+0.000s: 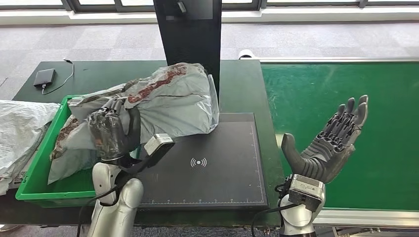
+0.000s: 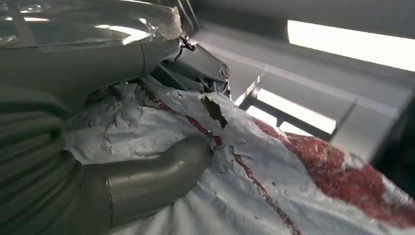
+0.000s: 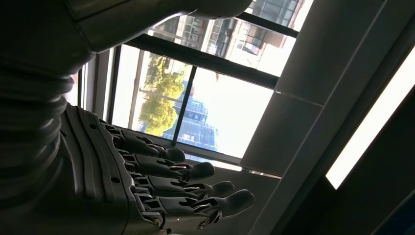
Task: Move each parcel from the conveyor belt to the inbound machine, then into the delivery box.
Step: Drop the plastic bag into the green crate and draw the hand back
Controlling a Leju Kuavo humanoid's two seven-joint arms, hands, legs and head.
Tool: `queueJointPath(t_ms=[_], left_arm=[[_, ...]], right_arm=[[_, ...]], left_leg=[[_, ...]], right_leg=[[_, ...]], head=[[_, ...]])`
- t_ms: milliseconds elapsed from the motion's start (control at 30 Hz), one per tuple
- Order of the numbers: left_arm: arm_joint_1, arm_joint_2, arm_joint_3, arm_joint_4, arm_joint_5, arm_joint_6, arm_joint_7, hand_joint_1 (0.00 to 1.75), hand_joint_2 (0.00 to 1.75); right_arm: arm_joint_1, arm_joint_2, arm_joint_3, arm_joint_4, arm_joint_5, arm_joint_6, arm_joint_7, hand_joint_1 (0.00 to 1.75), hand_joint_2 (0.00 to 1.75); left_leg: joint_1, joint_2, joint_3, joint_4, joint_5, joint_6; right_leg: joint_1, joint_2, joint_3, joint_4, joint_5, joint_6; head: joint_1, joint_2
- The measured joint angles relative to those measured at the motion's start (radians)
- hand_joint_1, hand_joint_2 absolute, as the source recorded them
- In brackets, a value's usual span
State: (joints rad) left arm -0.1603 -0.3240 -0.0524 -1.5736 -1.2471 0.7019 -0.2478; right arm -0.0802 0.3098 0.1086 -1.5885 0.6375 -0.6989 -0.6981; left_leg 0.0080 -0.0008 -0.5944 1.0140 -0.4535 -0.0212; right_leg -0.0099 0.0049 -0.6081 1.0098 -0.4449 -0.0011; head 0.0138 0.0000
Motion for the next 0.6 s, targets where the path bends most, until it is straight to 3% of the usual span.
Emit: queueJointPath(t_ms=[200,333,467,600], left_arm=[[0.03,0.005,0.007,-0.218,0.007,0.0,-0.001,1.75,1.75],[0.045,0.007,0.035,-0.322,0.086,0.0,-0.045,1.75,1.75],[0.048,0.009,0.109,-0.306,0.096,-0.001,-0.048,1.75,1.75],[-0.013,0.006,0.233,-0.176,0.107,-0.001,-0.064,1.75,1.75]], right_arm=[[0.001,0.0,-0.003,-0.002,0.004,0.0,0.0,0.0,1.75],[0.002,0.0,-0.005,-0.004,0.004,-0.001,0.001,0.0,1.75],[0.002,0.0,-0.005,-0.005,0.004,-0.001,0.0,0.0,1.75],[0.003,0.0,-0.005,-0.007,-0.002,-0.001,0.0,0.0,1.75]], left_leg=[[0.0,0.0,0.0,0.0,0.0,0.0],[0.0,0.0,0.001,0.0,0.0,0.0],[0.0,0.0,0.001,0.0,0.0,0.0],[0.0,0.001,0.001,0.0,0.001,-0.001]], right_leg=[[0.0,0.0,0.0,0.0,0.0,0.0],[0.0,0.0,0.0,0.0,0.0,0.0],[0.0,0.0,0.0,0.0,0.0,0.0],[0.0,0.0,0.0,0.0,0.0,-0.001]], head=[[0.0,0.0],[0.0,0.0],[0.0,0.0],[0.0,0.0]])
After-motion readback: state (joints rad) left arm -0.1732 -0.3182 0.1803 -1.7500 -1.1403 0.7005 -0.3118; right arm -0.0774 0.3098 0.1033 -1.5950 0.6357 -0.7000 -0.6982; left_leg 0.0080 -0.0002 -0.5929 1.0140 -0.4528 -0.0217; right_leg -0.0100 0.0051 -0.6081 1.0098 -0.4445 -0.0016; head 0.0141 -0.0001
